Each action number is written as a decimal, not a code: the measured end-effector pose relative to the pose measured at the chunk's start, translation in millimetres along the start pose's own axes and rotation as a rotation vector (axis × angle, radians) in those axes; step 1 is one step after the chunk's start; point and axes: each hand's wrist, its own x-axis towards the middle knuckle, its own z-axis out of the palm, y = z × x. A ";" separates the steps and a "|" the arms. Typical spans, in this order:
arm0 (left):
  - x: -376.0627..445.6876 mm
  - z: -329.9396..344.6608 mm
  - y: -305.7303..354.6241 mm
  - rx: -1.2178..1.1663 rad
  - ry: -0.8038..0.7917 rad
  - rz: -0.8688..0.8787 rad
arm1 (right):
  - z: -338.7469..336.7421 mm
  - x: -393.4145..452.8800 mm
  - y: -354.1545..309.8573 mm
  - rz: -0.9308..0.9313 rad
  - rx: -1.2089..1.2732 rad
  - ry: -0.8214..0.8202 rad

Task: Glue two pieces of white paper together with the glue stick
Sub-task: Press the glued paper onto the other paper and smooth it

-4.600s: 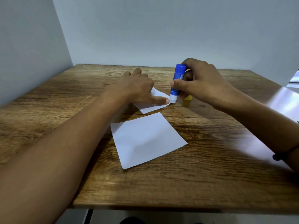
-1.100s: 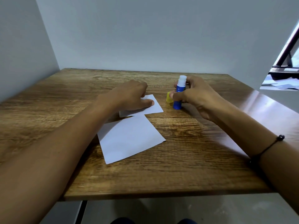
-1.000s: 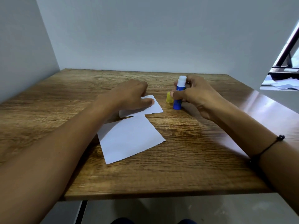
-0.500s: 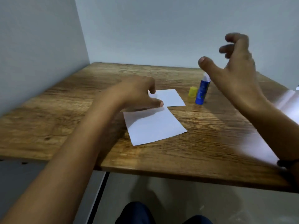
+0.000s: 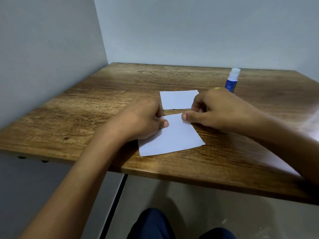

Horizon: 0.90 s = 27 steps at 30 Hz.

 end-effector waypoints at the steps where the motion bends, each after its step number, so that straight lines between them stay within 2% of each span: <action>1: -1.2 1.2 -0.5 -0.001 -0.009 -0.001 | 0.1 -0.3 -0.5 0.007 0.017 -0.043; 5: -4.7 7.0 -1.7 0.040 -0.030 -0.015 | 3.2 0.0 -3.9 0.000 0.061 -0.161; 8: -6.9 12.0 0.3 0.051 0.058 0.011 | 4.5 0.5 -1.9 0.019 0.149 -0.156; 13: -7.8 14.7 4.7 -0.276 0.320 0.135 | 1.0 3.1 6.3 0.193 0.555 -0.041; 16: 1.0 9.3 5.9 -0.476 0.473 0.153 | -1.8 4.2 6.1 0.227 0.738 0.010; 18: 11.4 5.5 5.1 -0.577 0.528 0.116 | -5.5 6.3 8.0 0.202 0.710 0.136; 19: 16.8 3.9 4.2 -0.620 0.540 0.091 | -9.4 6.3 9.0 0.166 0.611 0.252; 21: 24.9 3.4 1.0 -0.607 0.518 0.041 | -19.1 5.6 11.0 0.109 0.400 0.502; 23: 28.0 7.1 -1.3 -0.378 0.405 0.042 | -28.3 3.6 13.7 0.100 0.293 0.664; 25: 28.6 12.5 -0.8 -0.125 0.255 0.084 | -32.0 3.6 18.1 0.113 0.264 0.720; 27: 23.9 12.6 2.6 -0.036 0.184 0.105 | -31.1 4.4 20.9 0.138 0.288 0.713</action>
